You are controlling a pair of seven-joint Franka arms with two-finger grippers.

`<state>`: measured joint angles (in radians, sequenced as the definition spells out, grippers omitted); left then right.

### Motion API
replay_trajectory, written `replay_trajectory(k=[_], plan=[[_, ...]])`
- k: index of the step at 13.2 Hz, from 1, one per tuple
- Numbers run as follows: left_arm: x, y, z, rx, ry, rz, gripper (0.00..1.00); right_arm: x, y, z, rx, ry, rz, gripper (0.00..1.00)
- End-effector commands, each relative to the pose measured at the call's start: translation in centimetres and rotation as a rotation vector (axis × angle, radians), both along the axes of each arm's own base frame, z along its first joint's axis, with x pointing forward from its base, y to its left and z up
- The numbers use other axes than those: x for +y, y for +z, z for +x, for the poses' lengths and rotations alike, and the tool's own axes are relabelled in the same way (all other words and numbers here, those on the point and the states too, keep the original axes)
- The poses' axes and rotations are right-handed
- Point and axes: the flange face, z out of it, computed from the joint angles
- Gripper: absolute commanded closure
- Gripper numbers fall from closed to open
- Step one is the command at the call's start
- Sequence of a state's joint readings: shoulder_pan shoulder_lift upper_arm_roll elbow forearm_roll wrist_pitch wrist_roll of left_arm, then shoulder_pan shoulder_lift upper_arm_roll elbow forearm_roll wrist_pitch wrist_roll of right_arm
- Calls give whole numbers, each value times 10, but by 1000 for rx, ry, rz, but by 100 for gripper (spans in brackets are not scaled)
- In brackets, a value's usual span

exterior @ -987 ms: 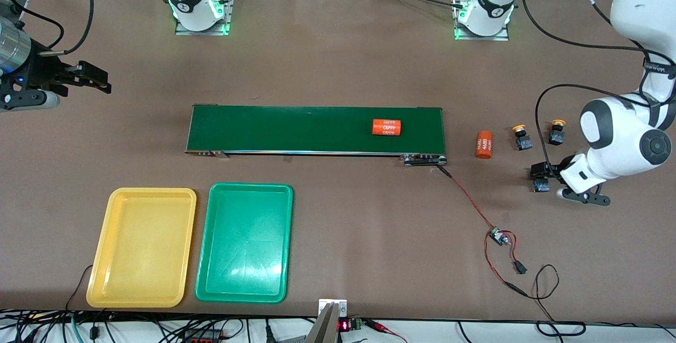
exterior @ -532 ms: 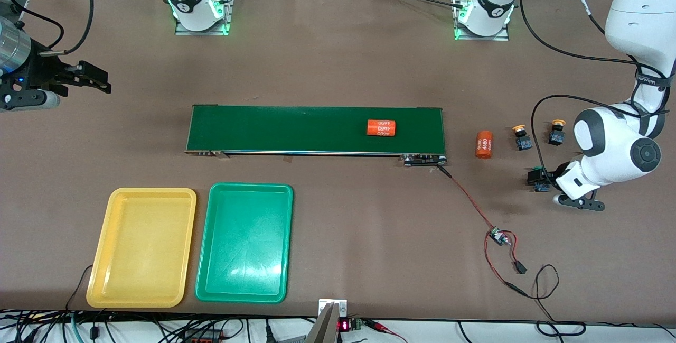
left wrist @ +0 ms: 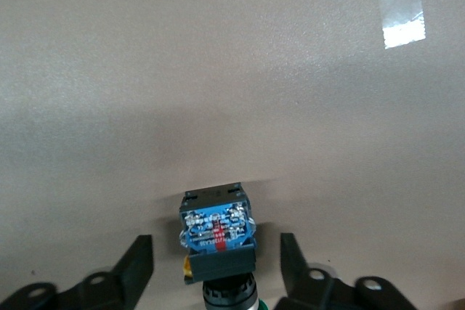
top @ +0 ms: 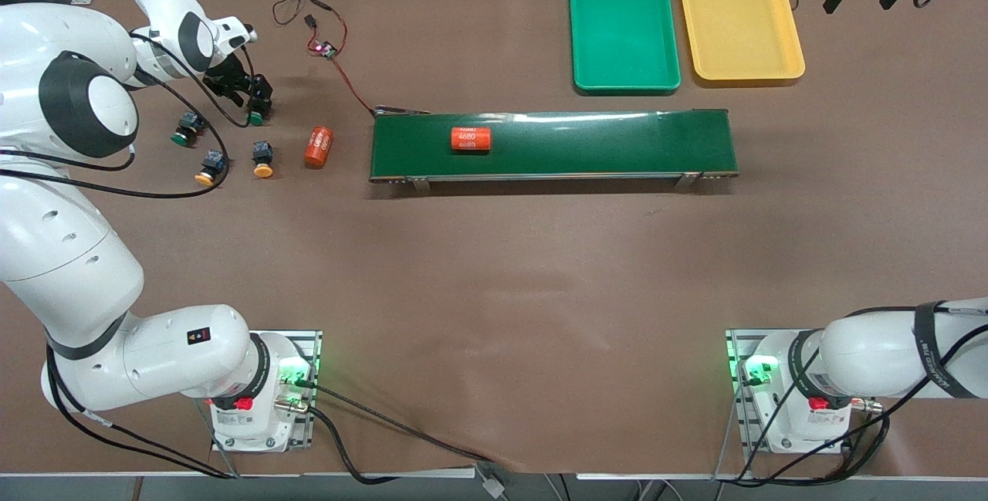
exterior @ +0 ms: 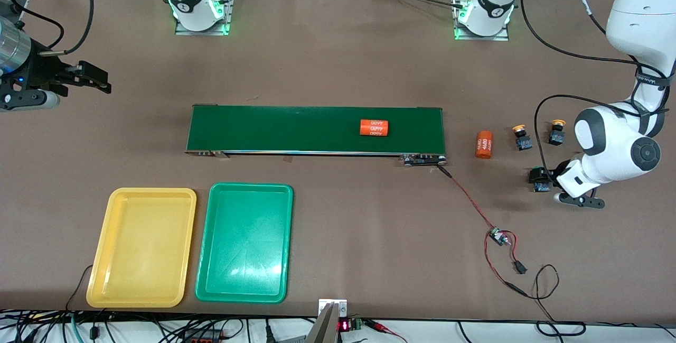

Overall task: Sort buttons by color to trays
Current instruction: 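Grasp the green-based black button with the left gripper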

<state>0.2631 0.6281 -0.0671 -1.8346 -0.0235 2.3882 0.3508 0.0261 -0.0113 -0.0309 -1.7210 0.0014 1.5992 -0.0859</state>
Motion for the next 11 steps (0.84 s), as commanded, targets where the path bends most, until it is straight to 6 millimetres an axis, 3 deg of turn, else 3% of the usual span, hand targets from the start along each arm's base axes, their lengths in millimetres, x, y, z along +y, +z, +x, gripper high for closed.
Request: replay_trajectory(k=[1,2,3,4,6,8,11], plan=[[-1,3,0,-2,-9,-7,77,-1,4,-2,1,9,19,0],[-4,3,-1,8,-28,-10,94,-1,4,-2,1,7,19,0],[-5,8,1,3,-31,-9,100,-1,4,-2,1,9,19,0],[-11,18,4,-8,-38,-9,100,-1,4,-2,1,9,19,0],[-25,55,4,16,-65,-15,100,-1,4,-2,1,10,19,0],[-59,99,1,51,-114,-17,100,-1,4,-2,1,9,19,0],[-127,131,-11,135,-120,-10,100,-1,4,-2,1,9,19,0]])
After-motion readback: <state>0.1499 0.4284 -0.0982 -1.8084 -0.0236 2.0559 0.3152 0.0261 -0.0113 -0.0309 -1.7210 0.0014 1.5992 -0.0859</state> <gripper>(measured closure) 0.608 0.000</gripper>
